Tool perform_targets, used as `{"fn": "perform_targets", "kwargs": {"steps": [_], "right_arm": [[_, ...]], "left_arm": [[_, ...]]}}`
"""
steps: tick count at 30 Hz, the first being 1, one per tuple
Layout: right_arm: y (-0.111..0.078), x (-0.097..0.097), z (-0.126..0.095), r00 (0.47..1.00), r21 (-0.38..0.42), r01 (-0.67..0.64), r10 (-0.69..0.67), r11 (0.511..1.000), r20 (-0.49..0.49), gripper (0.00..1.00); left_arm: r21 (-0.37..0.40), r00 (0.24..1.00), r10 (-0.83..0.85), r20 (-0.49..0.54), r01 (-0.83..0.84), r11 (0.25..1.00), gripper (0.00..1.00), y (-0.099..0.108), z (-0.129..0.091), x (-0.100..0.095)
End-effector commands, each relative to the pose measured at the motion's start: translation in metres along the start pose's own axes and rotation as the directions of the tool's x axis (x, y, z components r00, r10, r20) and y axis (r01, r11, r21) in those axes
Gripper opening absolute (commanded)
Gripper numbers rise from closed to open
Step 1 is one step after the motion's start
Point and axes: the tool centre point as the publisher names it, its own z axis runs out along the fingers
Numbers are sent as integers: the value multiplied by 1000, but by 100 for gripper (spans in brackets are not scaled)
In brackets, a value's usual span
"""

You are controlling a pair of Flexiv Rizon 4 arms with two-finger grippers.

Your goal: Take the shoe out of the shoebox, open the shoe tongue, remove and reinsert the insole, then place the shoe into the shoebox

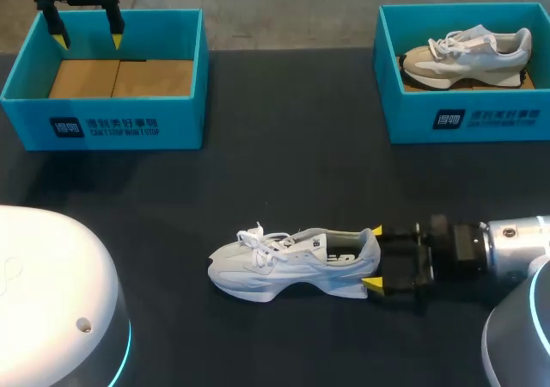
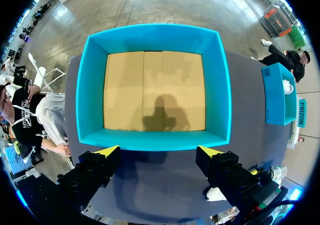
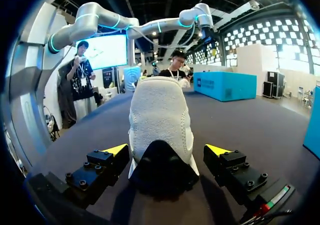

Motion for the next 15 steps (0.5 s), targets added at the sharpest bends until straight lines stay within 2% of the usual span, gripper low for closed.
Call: {"fn": "perform_targets", "kwargs": {"steps": [1,15], "right_arm": [[0,-2,9,1000,9,-6,6,1000,-1,100],[5,2,35,1000,16,-1,2,1000,-20,100]], "left_arm": [[0,1000,0,0,0,1000,100,0,0,0],[0,1000,0,0,0,1000,100,0,0,0]]}}
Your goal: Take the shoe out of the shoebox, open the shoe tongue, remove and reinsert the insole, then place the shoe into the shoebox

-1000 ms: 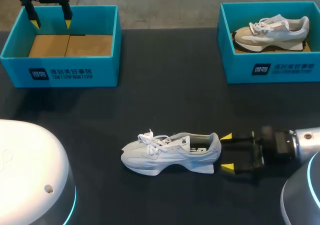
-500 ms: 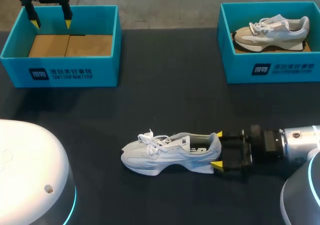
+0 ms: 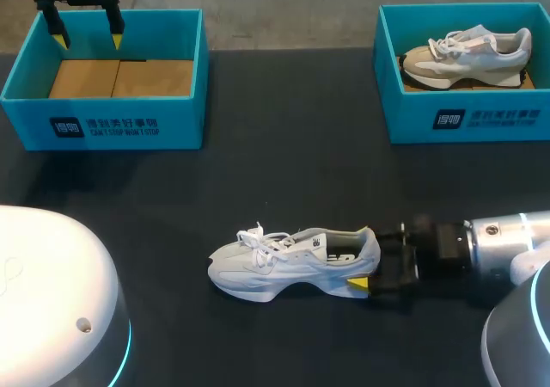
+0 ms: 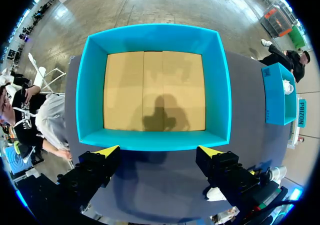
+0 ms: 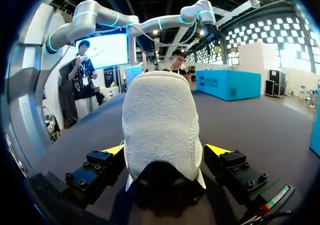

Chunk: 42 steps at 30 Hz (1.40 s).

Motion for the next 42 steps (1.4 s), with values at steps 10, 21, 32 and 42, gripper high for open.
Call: {"fn": "perform_targets", "kwargs": {"steps": [10,21,32,42], "right_arm": [[0,1,23,1000,4,13,-13,1000,-18,100],[-2,1,25,999,-24,30,-31,999,-35,0],[-2,2,23,996,-58,44,-49,997,-75,0],[-2,2,23,996,-58,44,-49,997,-75,0]], "left_arm": [[0,1000,0,0,0,1000,100,0,0,0],[0,1000,0,0,0,1000,100,0,0,0],[0,1000,0,0,0,1000,100,0,0,0],[1,995,-90,38,90,996,100,20,-26,38]]}}
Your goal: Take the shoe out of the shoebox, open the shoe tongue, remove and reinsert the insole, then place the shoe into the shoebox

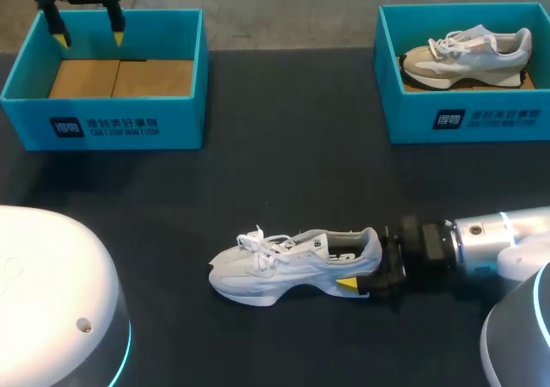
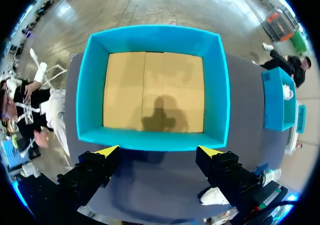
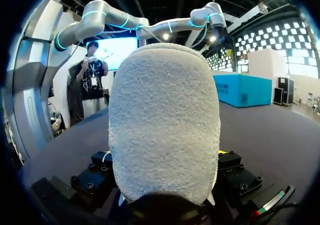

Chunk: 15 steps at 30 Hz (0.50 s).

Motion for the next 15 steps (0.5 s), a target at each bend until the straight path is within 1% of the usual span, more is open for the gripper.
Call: {"fn": "perform_targets", "kwargs": {"steps": [1,2,4,6,10,11,15], "right_arm": [[-2,-2,1,1000,2,0,0,1000,3,0],[-2,-2,1,1000,2,0,0,1000,3,0],[-2,-2,1,1000,2,0,0,1000,3,0],[-2,-2,1,1000,2,0,0,1000,3,0],[-2,-2,1,1000,2,0,0,1000,3,0],[-2,-2,1,1000,2,0,0,1000,3,0],[-2,-2,1,1000,2,0,0,1000,3,0]], "left_arm": [[-7,998,-39,49,39,999,100,23,-22,34],[-10,997,-43,57,44,999,100,31,-27,46],[-12,997,-46,62,47,999,100,44,-33,65],[22,996,-53,66,51,998,100,55,-37,80],[44,994,-69,82,66,997,100,74,-38,114],[32,995,-61,79,58,998,100,80,-38,121],[24,994,-69,82,67,997,100,101,-34,151]]}}
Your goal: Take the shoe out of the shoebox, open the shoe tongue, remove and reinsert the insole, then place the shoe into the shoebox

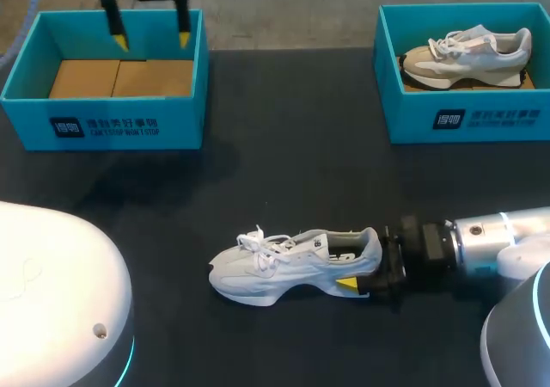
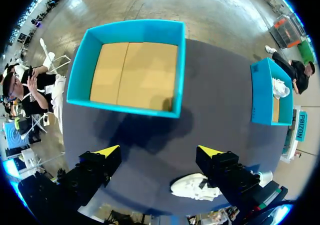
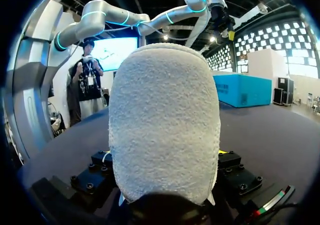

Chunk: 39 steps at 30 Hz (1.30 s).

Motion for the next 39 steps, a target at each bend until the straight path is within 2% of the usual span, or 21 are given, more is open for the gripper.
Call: {"fn": "perform_targets", "kwargs": {"steps": [1,10,25,27,30,35,39], "right_arm": [[-2,-2,0,1000,4,0,0,1000,1,0],[-2,-2,0,1000,4,0,0,1000,1,0],[-2,-2,0,1000,4,0,0,1000,1,0],[-2,-2,0,1000,4,0,0,1000,1,0],[-2,-2,0,1000,4,0,0,1000,1,0],[-2,-2,0,1000,4,0,0,1000,1,0],[-2,-2,0,1000,4,0,0,1000,1,0]], "left_arm": [[13,999,-5,31,5,1000,100,27,4,29],[-61,998,-66,8,66,996,100,64,3,67],[-61,998,-66,8,66,996,100,64,3,67],[-61,996,-87,1,87,994,100,90,3,82],[-61,994,-111,-4,111,992,100,116,6,98],[-53,990,-142,19,143,988,100,148,19,121],[-46,986,-164,5,164,985,100,166,18,134]]}}
